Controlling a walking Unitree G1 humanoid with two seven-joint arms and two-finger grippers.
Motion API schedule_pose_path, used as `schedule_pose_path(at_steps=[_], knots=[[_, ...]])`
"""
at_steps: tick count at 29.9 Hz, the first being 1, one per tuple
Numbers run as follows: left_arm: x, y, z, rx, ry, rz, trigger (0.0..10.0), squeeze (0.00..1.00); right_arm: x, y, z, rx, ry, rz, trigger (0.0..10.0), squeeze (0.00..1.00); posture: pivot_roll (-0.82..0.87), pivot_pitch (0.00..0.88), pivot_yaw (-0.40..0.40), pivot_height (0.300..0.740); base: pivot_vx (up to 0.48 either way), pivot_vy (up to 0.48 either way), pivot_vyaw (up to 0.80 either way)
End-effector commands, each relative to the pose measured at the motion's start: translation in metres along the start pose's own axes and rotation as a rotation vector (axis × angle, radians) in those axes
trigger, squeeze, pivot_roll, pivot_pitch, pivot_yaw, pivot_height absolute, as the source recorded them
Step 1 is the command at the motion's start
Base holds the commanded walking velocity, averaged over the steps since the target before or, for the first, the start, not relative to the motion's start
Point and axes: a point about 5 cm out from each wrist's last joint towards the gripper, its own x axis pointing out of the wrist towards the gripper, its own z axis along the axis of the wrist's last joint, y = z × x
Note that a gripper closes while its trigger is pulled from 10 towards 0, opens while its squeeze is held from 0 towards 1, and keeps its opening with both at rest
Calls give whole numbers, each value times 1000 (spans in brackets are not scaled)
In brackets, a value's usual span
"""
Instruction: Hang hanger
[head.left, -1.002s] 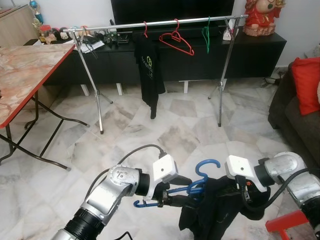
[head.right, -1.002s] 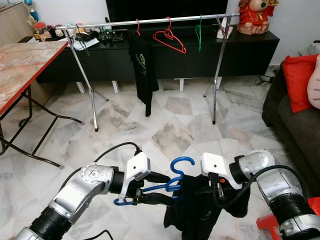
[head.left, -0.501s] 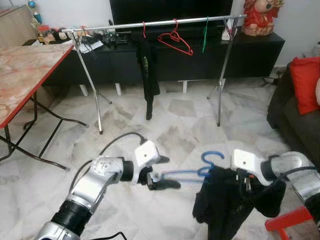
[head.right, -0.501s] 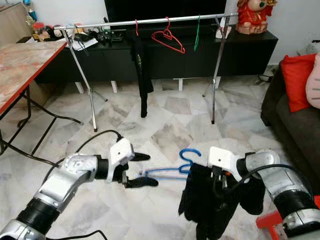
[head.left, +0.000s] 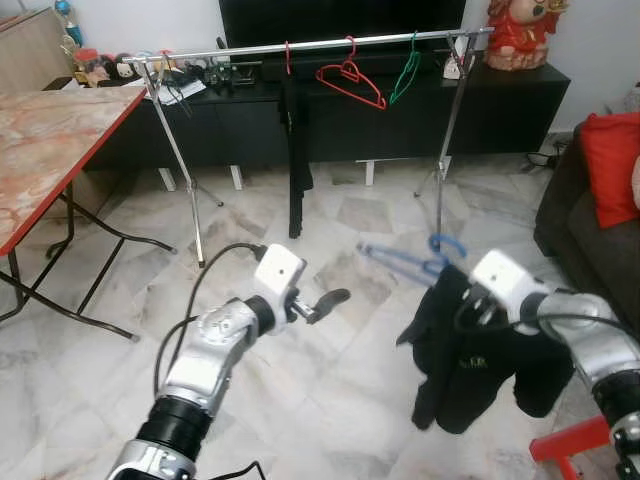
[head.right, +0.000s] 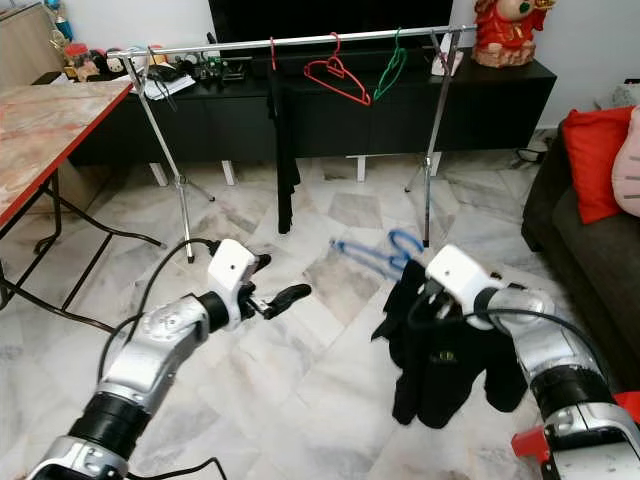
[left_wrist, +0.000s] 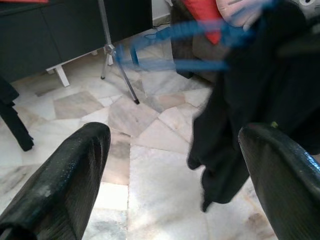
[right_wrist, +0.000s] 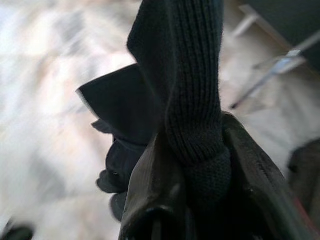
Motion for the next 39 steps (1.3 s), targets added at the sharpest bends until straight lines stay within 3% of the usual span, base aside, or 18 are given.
schedule_pose_path(at_steps=[1,10,16,19,27,31,34,36,39], knots=[[6,-3,-1,21,26,-10,10000,0,-1,-6,26,18,-101,-34,0,0,-96,0,43,740,0,0,0],[35,-47,-12,118,41,-127,10000,0,-13,-7,53,-20,-183,-38,0,0,-108,0,49,740,0,0,0],[42,-65,-28,136,113,-261,10000,0,-22,-7,61,-47,-202,-29,0,0,-121,0,62,740,0,0,0],[42,-69,-41,245,175,-293,10000,0,-27,-7,69,-48,-223,-22,0,0,-126,0,69,740,0,0,0],[46,-64,-50,376,213,-180,10000,0,-41,3,83,-112,-260,64,0,0,-131,0,72,740,0,0,0],[47,-61,-51,394,202,-150,10000,0,-46,14,86,-132,-274,119,0,0,-131,0,72,740,0,0,0],[49,-56,-43,385,155,-110,10000,0,-42,17,86,-92,-295,105,0,0,-135,0,70,740,0,0,0],[50,-42,-27,372,75,-20,10000,0,-35,24,80,-7,-295,90,0,0,-131,0,65,740,0,0,0],[46,-29,-16,352,12,37,10000,0,-31,33,73,43,-292,81,0,0,-131,0,65,740,0,0,0]])
